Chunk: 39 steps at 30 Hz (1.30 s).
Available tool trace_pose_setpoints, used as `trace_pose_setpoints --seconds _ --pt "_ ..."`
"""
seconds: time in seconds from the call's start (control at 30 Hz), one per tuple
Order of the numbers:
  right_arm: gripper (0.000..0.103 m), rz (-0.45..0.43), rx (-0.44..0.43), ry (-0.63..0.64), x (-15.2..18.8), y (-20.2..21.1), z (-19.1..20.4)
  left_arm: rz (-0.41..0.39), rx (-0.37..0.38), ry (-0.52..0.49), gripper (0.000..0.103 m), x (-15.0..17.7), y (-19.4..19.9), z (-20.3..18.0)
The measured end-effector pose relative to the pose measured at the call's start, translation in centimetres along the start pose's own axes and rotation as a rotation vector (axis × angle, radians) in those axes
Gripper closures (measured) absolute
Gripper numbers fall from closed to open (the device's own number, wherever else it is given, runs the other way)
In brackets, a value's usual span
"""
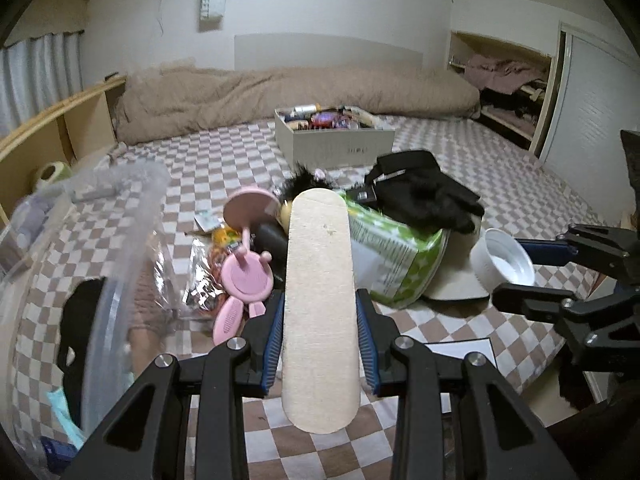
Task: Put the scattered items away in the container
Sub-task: 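Carry the stick and lid with both tools over the clear container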
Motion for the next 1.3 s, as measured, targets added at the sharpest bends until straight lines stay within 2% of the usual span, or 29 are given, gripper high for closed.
trace_pose_setpoints --seconds 0.23,0.77,1.17,1.3 --pt "0.053 -0.048 -0.008 -0.012 -2.0 1.4 1.6 -0.065 -0.014 0.006 0.069 -1.7 3.3 0.2" --pt "0.053 -0.158 -0.045 -0.02 -5.7 5.0 5.6 -0.147 -0.094 0.008 0.069 -3.9 9.7 2.2" --pt "0.053 -0.186 -0.056 -0.036 -7.4 4.7 8.0 -0.173 -0.172 0.063 0.069 -3.5 13.2 7.6" --pt "0.053 -0.167 -0.072 -0.066 -8.0 3.6 8.9 -0.186 -0.208 0.086 0.069 -3.2 14.5 10.0"
Point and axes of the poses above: each gripper's, at about its wrist camera, not at the fingertips, and y roughly against the way its jaws point, z to its left, x to its underside, the point moved 8 cm from there along -y, roughly the way its jaws point, and after that the axes turned 13 degrees about -y, right-handed, at the moved point
